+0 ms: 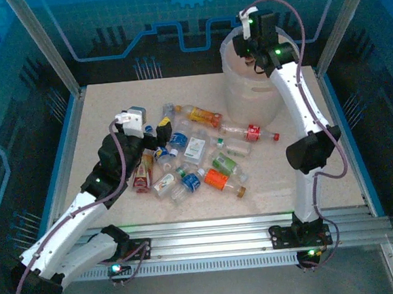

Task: Put the plastic bottles in the bin

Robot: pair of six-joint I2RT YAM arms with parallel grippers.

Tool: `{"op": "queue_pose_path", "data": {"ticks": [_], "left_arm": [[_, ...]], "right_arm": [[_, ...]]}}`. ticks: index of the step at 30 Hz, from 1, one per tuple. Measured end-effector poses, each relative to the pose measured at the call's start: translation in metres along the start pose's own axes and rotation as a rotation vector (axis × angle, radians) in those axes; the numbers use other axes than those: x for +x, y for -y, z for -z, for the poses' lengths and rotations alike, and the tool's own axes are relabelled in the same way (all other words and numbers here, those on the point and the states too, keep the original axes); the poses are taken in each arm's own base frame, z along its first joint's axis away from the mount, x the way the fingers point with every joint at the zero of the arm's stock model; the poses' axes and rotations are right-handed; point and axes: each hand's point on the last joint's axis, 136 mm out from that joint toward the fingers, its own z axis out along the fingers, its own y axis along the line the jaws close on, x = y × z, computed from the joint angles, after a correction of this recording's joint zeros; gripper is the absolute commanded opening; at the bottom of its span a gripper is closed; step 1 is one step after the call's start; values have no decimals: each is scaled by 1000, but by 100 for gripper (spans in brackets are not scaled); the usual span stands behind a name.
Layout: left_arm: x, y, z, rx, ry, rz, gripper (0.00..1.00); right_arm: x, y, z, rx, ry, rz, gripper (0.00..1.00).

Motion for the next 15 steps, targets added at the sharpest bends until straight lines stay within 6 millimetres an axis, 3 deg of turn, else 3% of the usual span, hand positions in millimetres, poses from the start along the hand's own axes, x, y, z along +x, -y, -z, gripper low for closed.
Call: {"op": "queue_pose_path", "data": {"ticks": [7,15], "left_arm": [[23,-17,0,-68,-91,39,99],[36,-27,2,-107,-144,50,99]], "right_arm": [[55,1,-35,-20,-178,-6,43],[97,7,-60,-33,-300,-28,48]]}}
